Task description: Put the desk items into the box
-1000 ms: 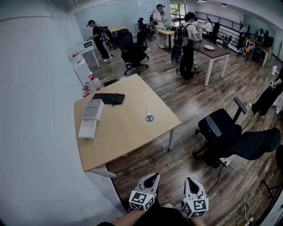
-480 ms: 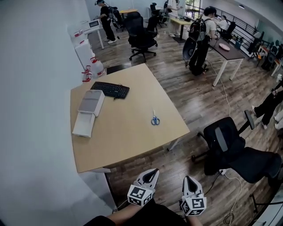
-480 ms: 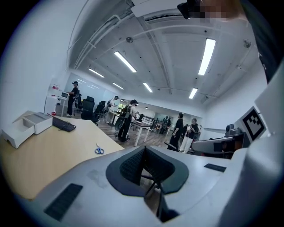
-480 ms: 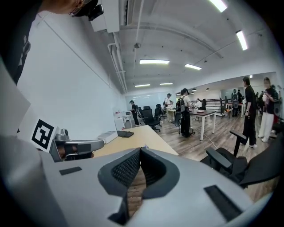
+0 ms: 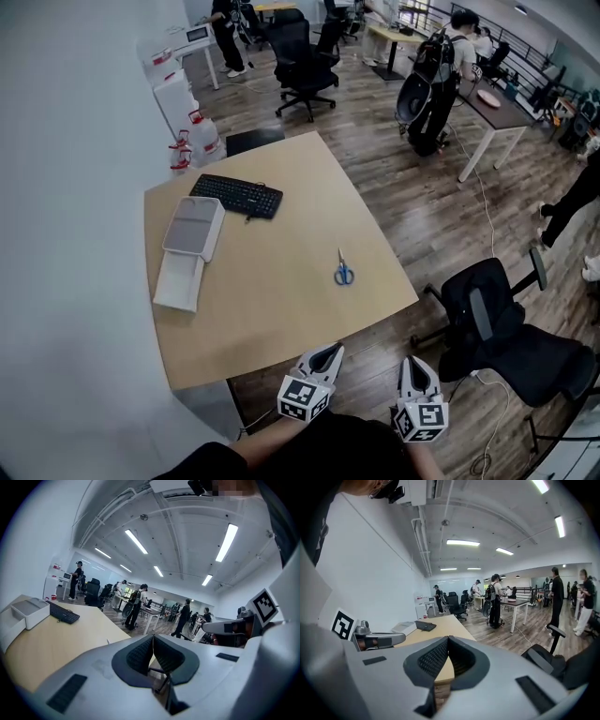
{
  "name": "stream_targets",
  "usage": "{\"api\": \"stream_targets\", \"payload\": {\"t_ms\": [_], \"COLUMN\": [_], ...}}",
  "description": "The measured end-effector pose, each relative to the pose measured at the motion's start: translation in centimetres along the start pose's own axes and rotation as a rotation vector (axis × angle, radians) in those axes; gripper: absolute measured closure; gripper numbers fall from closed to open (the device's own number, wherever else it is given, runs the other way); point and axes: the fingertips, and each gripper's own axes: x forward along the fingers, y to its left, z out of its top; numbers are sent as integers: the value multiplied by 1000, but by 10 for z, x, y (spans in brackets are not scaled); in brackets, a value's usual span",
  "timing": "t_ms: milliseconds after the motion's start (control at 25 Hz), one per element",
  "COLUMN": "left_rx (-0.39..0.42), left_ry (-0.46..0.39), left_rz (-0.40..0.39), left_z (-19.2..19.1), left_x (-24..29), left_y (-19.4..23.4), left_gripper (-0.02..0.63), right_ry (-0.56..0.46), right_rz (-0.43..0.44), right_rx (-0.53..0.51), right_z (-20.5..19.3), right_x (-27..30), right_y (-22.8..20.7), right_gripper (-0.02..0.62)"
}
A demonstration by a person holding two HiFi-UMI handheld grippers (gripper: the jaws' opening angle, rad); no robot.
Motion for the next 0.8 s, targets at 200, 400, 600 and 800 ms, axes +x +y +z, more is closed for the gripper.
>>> {"api": "stream_targets", "payload": {"t_ms": [200, 400, 600, 800], "left_rx": [-2, -22, -27, -39], "left_ry": [1, 0, 9, 29], "left_rz": [-19, -14, 17, 97], "left_z": [10, 20, 25, 28], "left_x": [17, 34, 53, 70], "left_y": [26, 45, 69, 98], "left_gripper": [591, 591, 591, 591], "right_ry": [-7, -14, -17, -19], "right_rz": [-15, -6, 12, 70], "right_rx": [0, -51, -34, -33], "right_z": [15, 33, 40, 54], "right_x": [33, 63, 101, 148], "right_y": [6, 5, 0, -8], "right_gripper": [535, 535, 535, 535]}}
